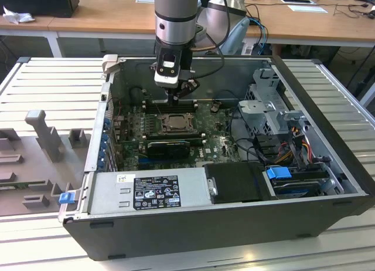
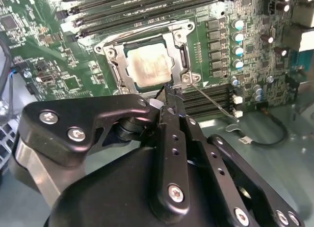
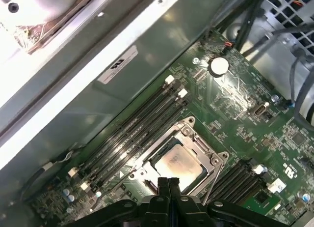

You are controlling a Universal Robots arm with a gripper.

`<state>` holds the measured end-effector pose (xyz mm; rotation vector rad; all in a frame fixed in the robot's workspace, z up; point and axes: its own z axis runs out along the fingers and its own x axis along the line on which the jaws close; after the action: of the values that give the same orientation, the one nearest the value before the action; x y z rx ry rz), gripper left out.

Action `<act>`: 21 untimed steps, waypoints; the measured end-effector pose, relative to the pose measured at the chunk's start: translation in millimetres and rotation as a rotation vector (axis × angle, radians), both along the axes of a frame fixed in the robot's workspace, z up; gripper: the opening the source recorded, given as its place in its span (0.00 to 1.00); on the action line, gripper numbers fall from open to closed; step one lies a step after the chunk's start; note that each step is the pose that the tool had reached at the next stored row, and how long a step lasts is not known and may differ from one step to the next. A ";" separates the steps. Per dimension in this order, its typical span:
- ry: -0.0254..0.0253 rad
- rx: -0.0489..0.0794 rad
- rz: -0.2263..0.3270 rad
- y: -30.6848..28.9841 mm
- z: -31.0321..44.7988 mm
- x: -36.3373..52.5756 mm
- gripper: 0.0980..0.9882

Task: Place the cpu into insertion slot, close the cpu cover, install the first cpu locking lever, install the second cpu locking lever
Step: 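Install the first cpu locking lever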

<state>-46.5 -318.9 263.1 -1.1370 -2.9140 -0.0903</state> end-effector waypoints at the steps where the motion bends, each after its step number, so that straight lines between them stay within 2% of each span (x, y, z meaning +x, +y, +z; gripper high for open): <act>1: 0.0000 0.000 0.022 0.0 -0.2 0.0 0.01; 14: 0.0000 0.000 0.182 0.0 -0.2 0.0 0.01; 21: 0.0000 0.000 0.240 0.0 -0.2 0.0 0.01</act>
<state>-46.5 -318.9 262.9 -0.7787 -3.0226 -0.0871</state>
